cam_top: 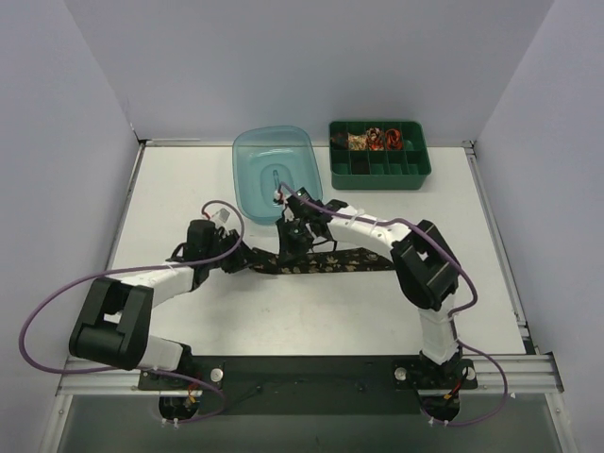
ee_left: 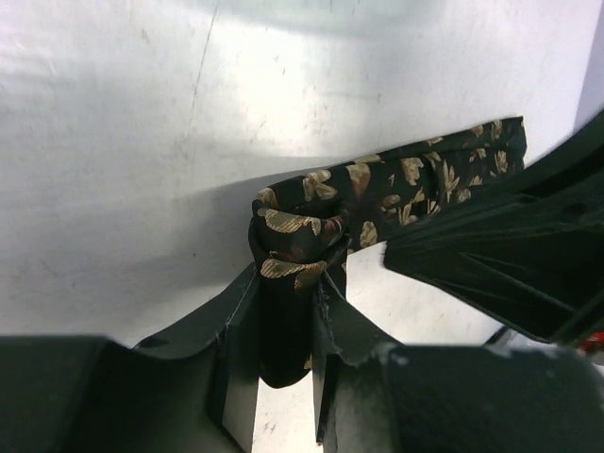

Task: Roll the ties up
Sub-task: Roll the tie at the center of the board.

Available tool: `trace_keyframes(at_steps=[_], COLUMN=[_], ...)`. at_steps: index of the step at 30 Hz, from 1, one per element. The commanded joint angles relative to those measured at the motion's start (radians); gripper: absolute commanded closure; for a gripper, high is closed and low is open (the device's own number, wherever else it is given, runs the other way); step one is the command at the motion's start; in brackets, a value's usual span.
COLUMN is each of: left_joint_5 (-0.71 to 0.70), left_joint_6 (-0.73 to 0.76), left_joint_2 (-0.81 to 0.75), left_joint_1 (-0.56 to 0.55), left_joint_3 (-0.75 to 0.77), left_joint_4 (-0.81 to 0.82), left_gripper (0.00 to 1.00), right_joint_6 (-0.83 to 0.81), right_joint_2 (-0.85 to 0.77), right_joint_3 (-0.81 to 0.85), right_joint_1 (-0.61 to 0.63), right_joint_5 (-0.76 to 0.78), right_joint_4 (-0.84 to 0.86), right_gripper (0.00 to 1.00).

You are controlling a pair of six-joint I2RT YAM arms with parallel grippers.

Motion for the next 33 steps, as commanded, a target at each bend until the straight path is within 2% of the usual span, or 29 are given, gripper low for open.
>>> trace_keyframes(at_steps=[1, 6, 18, 22, 26, 33], left_joint_5=[-0.102, -0.166, -0.468, -0.602, -0.795, -0.990], left_joint_6=[0.169, 0.243, 0.318, 0.312, 0.283, 0.220], left_joint_2=[-0.054, 0.014, 0.081, 0.127, 0.181, 0.198], left_joint_1=[0.002, -0.003, -0.036, -0.104, -0.200, -0.291], left_joint_3=[0.169, 0.293, 0.470, 0.536, 0.603, 0.684], left_joint_4=[-0.404, -0.627, -0.902, -0.982, -1.073, -1.155], left_gripper=[1.00, 1.00, 1.00, 1.00, 1.00, 1.00], right_joint_6=[0.003, -0.001, -0.015, -0.018, -0.018, -0.015], right_joint_2=[-0.165, -0.250, -0.319, -0.327, -0.340, -0.354], right_joint_3=[-0.030, -0.086, -0.172, -0.183, -0.195, -0.215], right_joint_1=[-0.065, -0.121, -0.154, -0.154, -0.155, -0.167], right_joint_5=[-0.008, 0.010, 0.044, 0.051, 0.067, 0.081], right_joint_4=[-0.005, -0.007, -0.011, -0.013, -0.014, -0.016], right_gripper=[1.00, 0.99, 0.99, 0.99, 0.99, 0.99])
